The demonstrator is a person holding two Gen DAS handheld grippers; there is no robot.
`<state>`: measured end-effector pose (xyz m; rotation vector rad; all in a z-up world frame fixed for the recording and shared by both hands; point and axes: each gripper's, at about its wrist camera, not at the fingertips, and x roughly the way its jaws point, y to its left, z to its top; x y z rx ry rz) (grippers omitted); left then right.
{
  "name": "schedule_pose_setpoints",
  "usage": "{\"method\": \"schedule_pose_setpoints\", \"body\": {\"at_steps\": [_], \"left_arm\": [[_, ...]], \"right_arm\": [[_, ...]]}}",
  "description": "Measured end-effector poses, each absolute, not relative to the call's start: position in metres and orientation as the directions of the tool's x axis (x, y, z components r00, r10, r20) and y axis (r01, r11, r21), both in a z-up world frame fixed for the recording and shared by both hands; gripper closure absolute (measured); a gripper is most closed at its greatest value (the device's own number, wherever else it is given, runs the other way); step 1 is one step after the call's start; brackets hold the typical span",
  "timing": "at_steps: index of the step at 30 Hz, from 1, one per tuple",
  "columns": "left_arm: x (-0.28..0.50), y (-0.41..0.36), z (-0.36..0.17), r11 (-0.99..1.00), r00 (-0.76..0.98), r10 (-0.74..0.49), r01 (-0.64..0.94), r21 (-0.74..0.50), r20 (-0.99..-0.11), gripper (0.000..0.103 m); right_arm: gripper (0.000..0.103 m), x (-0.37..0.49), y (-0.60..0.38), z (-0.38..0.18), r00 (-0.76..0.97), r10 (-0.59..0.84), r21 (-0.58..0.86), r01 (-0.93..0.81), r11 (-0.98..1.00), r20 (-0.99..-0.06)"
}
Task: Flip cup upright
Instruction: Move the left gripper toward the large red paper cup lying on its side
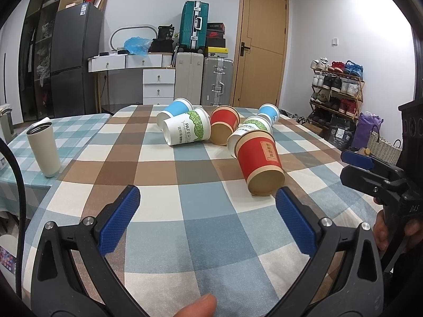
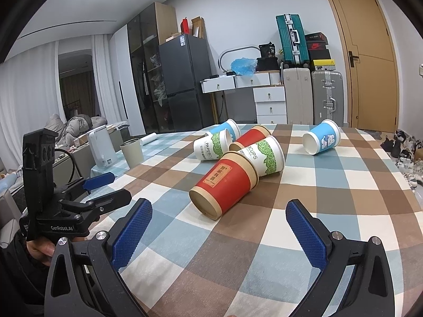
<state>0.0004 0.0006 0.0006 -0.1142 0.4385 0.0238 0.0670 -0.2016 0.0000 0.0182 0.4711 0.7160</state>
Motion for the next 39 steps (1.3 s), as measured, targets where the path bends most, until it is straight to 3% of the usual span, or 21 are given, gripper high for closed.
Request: {"method": "schedule_pose_setpoints", "body": {"at_steps": [39], "left_arm": [[-0.003,-0.014,0.003,0.996,0.914,-0.019,-0.017,-0.085,-0.406,0.001]], "right_arm": [[0.0,0.063,-0.206,0.005,0.655,0.657,0.167,-0.649,0.742,-0.373]]}}
